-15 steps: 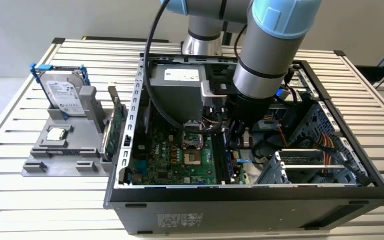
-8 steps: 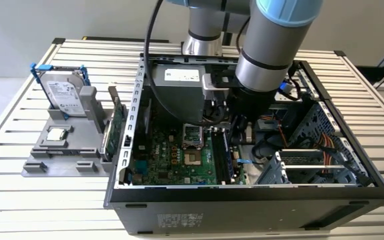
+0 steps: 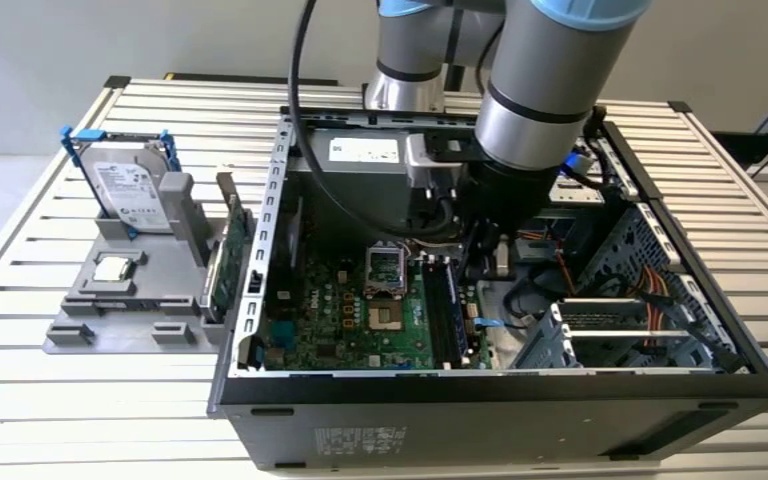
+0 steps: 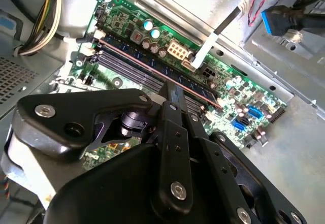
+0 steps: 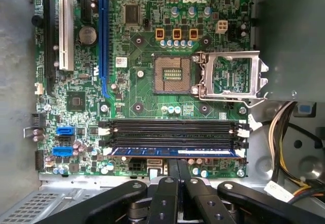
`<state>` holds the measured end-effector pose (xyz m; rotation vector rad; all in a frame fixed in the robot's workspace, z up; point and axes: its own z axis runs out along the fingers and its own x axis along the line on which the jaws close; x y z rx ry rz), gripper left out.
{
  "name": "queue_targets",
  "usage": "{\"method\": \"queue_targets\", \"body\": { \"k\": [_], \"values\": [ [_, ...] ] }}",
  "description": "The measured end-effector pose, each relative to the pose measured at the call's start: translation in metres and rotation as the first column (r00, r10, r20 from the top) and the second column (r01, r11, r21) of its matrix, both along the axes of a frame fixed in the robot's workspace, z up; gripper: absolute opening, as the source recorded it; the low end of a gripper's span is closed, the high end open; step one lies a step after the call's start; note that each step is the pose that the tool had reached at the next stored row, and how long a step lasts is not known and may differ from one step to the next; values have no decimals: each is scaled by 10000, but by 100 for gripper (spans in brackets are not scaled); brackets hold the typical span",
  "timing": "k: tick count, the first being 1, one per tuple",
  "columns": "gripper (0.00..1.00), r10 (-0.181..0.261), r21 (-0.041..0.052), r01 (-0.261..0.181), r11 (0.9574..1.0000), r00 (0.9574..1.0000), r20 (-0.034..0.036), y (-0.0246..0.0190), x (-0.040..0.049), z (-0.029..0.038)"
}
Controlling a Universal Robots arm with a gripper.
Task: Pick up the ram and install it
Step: 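Press down the ram until it locks into place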
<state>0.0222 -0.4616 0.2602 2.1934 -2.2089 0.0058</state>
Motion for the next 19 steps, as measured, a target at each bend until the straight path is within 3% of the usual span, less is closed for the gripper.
{"method": "queue_targets", "body": {
  "k": [8, 19],
  "values": [
    [0, -1, -1, 1, 10000, 10000, -13, 0, 0, 135],
    [0, -1, -1, 1, 10000, 10000, -32, 0, 0, 235]
  ]
}}
